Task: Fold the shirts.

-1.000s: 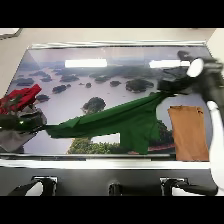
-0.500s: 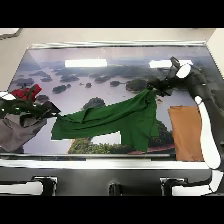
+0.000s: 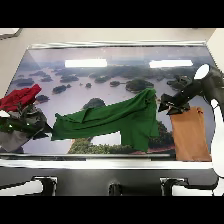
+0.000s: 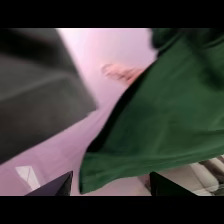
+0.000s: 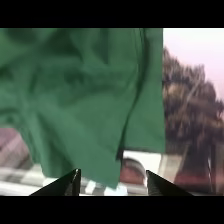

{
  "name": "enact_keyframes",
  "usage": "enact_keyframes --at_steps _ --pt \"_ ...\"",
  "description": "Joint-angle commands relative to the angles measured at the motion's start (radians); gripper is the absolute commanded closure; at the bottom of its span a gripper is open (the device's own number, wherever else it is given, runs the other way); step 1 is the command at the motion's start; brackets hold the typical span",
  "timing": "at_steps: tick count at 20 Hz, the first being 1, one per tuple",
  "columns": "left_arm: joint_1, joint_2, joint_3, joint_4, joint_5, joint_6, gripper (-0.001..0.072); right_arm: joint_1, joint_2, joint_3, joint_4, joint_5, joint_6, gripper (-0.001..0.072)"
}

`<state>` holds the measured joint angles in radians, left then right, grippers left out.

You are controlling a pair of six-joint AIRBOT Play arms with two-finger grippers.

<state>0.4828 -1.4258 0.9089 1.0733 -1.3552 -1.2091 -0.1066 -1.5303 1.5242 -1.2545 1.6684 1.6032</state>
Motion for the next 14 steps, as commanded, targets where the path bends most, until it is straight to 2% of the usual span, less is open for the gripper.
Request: enact_keyframes --at_steps 1,5,7,8,9,10,12,14 --pt "0.014 0.004 -0.077 0.008 0.069 0.051 0.0140 0.013 0.021 -0.038 0.000 0.061 -0.018 0.0218" --pt "0.006 -0.018 -0.077 0.008 0.103 0.062 0.0146 0.013 0.023 -0.038 0.002 0.066 -0.018 0.0218" --pt "-0.012 -0.032 -0.078 -0.004 0.106 0.062 0.0347 0.012 0.029 -0.047 0.002 0.071 -0.019 0.0218" --pt "-0.024 -0.037 -0.078 -0.016 0.106 0.062 0.0370 0.013 0.044 -0.070 0.001 0.061 -0.019 0.0216" --pt "-0.036 -0.039 -0.078 -0.019 0.108 0.061 0.0474 0.013 0.068 -0.114 -0.005 0.040 -0.019 0.0212" --pt "-0.047 -0.038 -0.078 -0.019 0.109 0.062 0.0542 0.012 0.099 -0.174 -0.012 0.011 -0.019 0.0204" --pt "-0.055 -0.037 -0.078 -0.027 0.094 0.093 0.0678 0.012 0.168 -0.341 -0.012 -0.066 -0.023 0.0132" --pt "-0.053 -0.033 -0.076 -0.045 0.060 0.140 0.0678 0.012 0.219 -0.529 0.050 -0.140 -0.047 0.0132"
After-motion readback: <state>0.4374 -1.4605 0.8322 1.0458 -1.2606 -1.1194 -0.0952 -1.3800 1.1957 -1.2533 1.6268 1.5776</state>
